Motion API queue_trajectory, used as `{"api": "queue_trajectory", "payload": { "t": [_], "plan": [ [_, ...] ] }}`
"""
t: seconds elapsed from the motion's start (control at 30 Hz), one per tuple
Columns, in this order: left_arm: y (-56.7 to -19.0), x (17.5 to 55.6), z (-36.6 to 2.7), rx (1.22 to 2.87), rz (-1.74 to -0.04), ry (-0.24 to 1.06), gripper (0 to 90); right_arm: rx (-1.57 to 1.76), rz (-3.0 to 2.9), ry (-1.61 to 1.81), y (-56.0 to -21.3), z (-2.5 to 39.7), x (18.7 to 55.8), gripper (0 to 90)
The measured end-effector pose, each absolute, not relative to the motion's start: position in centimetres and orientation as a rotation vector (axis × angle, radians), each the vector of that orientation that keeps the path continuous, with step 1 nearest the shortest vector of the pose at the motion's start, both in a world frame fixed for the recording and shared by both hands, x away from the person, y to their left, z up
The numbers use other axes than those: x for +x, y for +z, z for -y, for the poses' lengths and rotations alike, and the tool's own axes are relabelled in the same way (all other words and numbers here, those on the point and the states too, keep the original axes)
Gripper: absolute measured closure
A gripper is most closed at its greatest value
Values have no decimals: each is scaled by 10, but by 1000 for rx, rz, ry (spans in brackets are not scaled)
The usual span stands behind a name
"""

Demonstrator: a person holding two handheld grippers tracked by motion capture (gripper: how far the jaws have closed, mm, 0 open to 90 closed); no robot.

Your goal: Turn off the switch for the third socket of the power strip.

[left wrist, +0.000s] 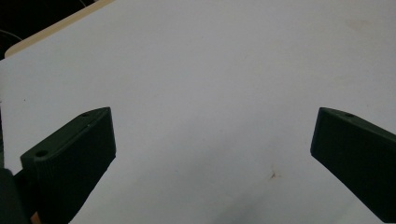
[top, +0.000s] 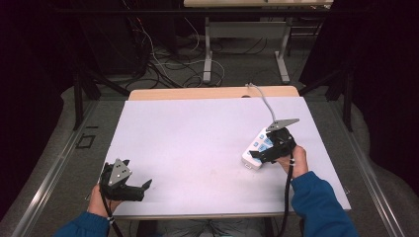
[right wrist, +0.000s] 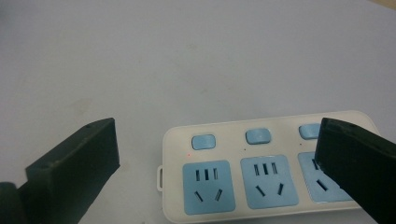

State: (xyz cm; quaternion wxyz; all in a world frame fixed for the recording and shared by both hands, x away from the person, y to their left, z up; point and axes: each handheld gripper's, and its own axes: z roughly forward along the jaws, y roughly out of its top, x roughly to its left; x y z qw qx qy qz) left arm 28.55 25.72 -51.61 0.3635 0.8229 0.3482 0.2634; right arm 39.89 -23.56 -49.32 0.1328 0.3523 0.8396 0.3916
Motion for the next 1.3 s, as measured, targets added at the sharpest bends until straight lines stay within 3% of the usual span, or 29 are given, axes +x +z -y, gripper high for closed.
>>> {"api": "queue_trajectory", "payload": {
  "t": [0.4,0.6,0.63,0.7,0.73,0.77,0.83,0.87,0.9,1.07,1.13,1.3],
  "plan": [
    [-516,285,-257,2121,-896,677,0,1026,-2460,1108,-495,227,406,0],
    [-515,285,-257,2122,-897,676,0,1037,-2419,1155,-496,226,405,177],
    [-516,285,-257,2123,-897,678,0,1044,-2407,1159,-496,227,405,313],
    [-516,285,-257,2124,-897,680,0,1059,-2395,1167,-497,227,405,341],
    [-516,285,-257,2121,-898,675,0,1059,-2397,1174,-498,227,406,439],
    [-516,285,-257,2118,-896,673,0,1059,-2397,1174,-498,227,406,439],
    [-516,284,-258,2120,-896,673,0,1075,-2393,1178,-499,227,406,524],
    [-515,284,-258,2121,-897,675,0,1063,-2402,1180,-500,226,406,623],
    [-515,284,-258,2121,-895,675,0,1063,-2402,1180,-500,226,406,623],
    [-515,284,-258,2123,-896,678,0,1067,-2406,1189,-501,224,405,846],
    [-516,285,-257,2122,-895,678,0,1076,-2403,1187,-501,224,405,900],
    [-516,285,-257,2136,-890,683,0,1057,-2415,1180,-502,222,404,900]
  ]
}}
